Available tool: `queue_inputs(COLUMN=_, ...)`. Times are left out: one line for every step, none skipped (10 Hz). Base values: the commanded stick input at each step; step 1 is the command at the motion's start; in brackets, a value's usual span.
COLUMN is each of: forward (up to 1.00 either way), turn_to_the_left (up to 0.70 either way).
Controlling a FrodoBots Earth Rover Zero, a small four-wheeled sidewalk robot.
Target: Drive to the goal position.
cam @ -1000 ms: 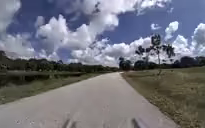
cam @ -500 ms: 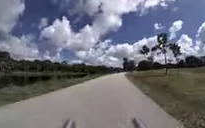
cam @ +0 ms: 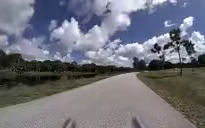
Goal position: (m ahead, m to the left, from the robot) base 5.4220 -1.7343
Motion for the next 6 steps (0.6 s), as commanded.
queue_inputs(forward=0.7, turn_to_the_left=0.0)
queue_inputs(forward=0.7, turn_to_the_left=0.0)
queue_inputs(forward=0.7, turn_to_the_left=0.0)
queue_inputs(forward=0.7, turn_to_the_left=0.0)
queue_inputs(forward=0.7, turn_to_the_left=0.0)
queue_inputs(forward=0.7, turn_to_the_left=0.0)
